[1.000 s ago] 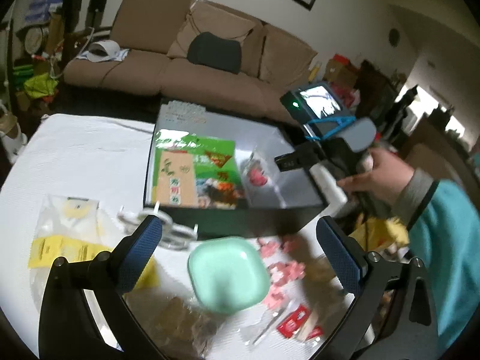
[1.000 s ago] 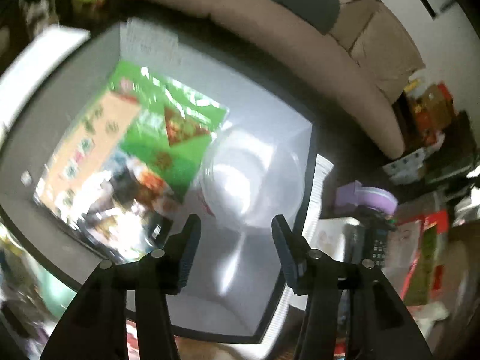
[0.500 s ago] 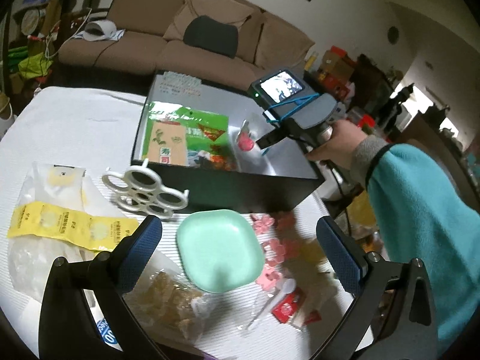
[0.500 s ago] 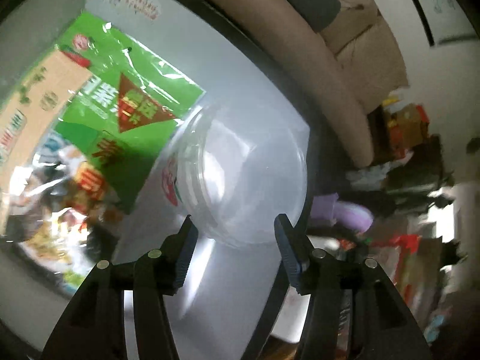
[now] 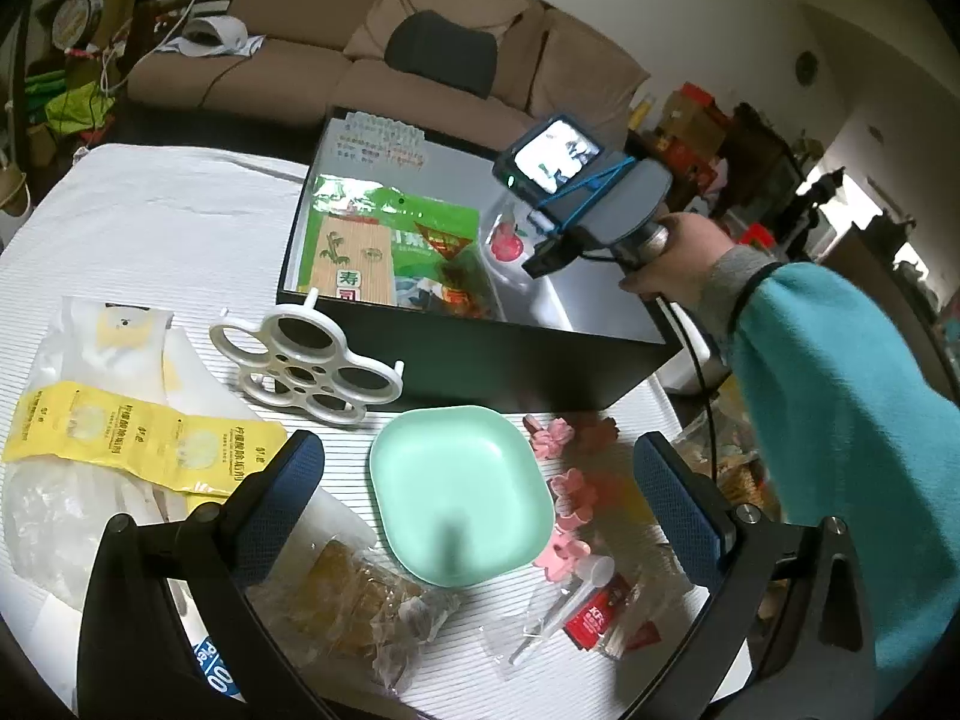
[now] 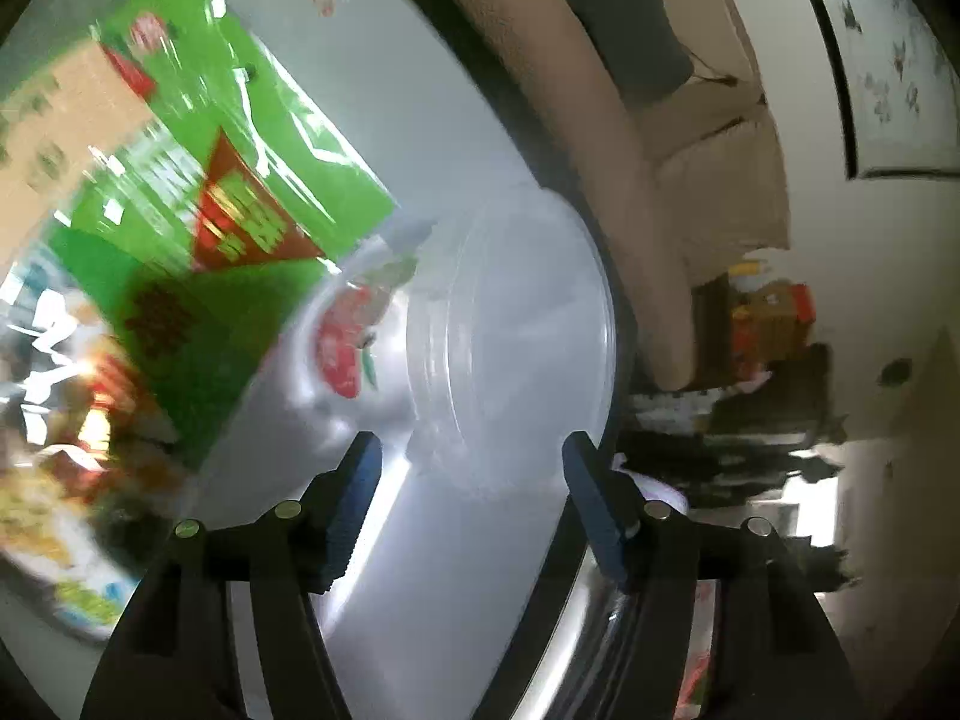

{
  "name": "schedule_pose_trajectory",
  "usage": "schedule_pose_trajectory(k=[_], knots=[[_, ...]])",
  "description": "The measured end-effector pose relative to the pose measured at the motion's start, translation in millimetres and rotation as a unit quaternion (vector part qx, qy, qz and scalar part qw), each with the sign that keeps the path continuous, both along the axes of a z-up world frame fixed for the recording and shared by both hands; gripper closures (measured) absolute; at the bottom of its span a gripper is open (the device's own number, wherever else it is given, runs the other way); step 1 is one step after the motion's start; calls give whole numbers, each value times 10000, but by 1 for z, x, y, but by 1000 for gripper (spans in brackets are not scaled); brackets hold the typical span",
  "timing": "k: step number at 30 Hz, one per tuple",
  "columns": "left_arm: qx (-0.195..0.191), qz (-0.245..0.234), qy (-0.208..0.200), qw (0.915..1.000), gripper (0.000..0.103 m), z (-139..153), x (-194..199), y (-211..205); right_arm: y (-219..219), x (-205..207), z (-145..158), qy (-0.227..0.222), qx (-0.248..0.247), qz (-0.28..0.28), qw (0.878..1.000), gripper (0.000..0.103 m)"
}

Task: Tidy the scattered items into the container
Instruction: 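Lift the clear tub into the black box beside the seaweed bag and release, then grasp the yellow-topped food mould bag with the right gripper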

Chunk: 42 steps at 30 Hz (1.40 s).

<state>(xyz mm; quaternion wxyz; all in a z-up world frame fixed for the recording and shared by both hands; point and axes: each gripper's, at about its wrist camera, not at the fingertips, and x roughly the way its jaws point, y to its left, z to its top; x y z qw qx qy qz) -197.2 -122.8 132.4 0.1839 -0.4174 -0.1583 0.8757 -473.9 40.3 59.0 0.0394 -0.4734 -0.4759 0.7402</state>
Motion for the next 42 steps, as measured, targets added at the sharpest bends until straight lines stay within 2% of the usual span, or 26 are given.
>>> schedule_pose_trajectory(k=[3,5,6,8,11,13,14,16,18,24,32,42], knots=[[-36,-22,62,10000,0,5,4,4,2,14,41,226,-633,-88,9977,24],[-75,-61,116,9999,0,9,5,10,10,25,73,339,-1216,-196,9918,23],[-136,-96,158,9997,0,12,7,14,16,34,94,317,-1721,-264,9842,23],[-303,-149,247,9991,0,17,11,23,24,51,121,272,-2417,-376,9692,23],[-472,-243,351,9980,0,23,18,35,48,86,163,212,-3530,-446,9343,22],[-599,-257,415,9970,0,27,21,43,64,109,182,190,-4050,-484,9128,22],[-677,-219,430,9965,0,30,23,45,66,118,187,201,-4178,-495,9070,22],[-777,-85,469,9958,0,37,28,47,75,142,195,206,-4360,-451,8986,22],[-815,-43,483,9955,0,47,34,50,83,161,197,183,-4436,-412,8951,22],[-1319,97,577,9895,0,77,56,63,101,218,202,91,-4788,-282,8775,22],[-1688,197,617,9835,0,96,79,83,126,288,223,273,-4791,69,8773,22],[-1971,-47,680,9780,0,105,94,125,184,328,224,376,-5046,67,8625,21]])
